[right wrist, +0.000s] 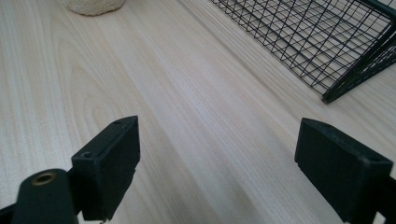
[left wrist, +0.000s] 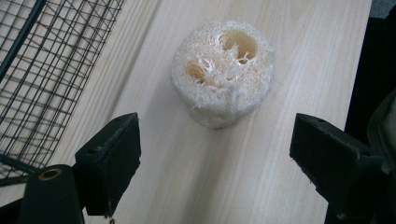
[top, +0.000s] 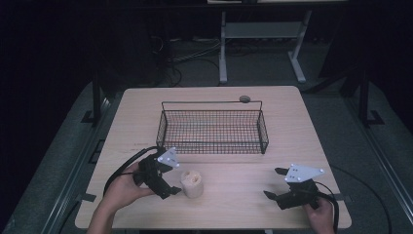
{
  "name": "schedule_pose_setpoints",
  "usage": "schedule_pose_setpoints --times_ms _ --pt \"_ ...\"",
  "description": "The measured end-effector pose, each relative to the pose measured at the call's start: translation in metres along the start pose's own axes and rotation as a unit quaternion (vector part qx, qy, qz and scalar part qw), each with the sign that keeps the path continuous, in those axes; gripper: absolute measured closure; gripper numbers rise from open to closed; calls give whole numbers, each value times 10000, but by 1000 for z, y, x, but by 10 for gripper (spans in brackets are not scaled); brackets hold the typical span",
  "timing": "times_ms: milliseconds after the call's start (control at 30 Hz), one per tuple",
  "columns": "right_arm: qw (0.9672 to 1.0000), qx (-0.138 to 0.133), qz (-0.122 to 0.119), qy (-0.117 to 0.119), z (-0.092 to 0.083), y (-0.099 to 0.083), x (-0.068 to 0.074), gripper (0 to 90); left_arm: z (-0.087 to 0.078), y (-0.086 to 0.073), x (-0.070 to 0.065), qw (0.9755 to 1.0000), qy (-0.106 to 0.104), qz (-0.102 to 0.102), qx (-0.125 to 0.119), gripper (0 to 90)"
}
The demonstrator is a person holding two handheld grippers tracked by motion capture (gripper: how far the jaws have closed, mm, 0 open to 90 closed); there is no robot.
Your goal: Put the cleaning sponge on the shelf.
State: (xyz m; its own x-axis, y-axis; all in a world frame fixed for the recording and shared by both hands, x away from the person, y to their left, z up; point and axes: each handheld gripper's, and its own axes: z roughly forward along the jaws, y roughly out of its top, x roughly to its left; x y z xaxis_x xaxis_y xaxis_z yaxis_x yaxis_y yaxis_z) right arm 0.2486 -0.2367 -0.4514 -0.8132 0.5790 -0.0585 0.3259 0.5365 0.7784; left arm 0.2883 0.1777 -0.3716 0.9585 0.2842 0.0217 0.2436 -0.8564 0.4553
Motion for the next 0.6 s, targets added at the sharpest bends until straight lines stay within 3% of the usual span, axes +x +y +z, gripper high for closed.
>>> schedule_pose_setpoints --times_ms 600 --pt "10000 -7 1 23 0 0 1 136 21 21 4 9991 -315 188 231 158"
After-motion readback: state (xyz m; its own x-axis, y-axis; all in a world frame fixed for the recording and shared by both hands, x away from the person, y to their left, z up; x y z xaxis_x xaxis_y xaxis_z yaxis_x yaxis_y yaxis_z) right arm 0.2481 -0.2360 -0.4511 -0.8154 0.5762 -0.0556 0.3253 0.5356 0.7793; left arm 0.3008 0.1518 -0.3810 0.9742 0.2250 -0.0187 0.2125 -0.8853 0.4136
